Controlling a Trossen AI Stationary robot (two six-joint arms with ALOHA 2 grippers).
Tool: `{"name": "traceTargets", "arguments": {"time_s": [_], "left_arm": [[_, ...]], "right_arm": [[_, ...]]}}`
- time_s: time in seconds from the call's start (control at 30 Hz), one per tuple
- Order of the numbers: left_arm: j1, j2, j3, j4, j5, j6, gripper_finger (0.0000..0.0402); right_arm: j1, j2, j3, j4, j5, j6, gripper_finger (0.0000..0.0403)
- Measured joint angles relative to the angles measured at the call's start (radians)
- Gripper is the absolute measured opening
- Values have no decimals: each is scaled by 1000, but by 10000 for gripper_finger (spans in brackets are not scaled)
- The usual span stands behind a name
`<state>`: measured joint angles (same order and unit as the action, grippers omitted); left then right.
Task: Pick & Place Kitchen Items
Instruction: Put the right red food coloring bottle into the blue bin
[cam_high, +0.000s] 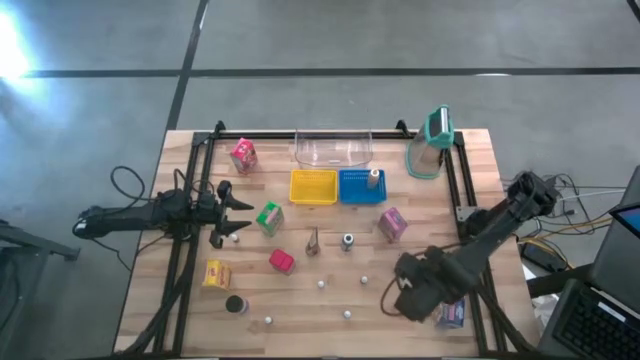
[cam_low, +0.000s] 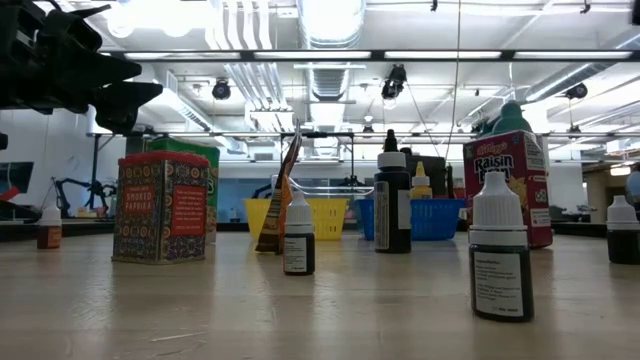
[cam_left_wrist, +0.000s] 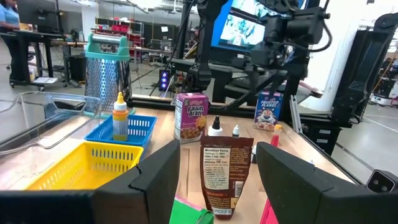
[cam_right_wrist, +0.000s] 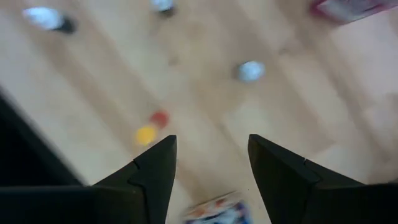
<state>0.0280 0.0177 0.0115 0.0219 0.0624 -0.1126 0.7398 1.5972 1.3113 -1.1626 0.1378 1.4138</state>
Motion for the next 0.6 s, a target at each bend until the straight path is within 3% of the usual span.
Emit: {"name": "traceTargets", "arguments": {"time_s": [0.3, 0.6], "left_arm": [[0, 2, 0, 1, 0, 0, 218], [0, 4, 0, 1, 0, 3, 218]], "right_arm": [[61, 76, 5, 137, 19, 29, 173], [61, 138, 13, 156, -9, 23, 192]]}}
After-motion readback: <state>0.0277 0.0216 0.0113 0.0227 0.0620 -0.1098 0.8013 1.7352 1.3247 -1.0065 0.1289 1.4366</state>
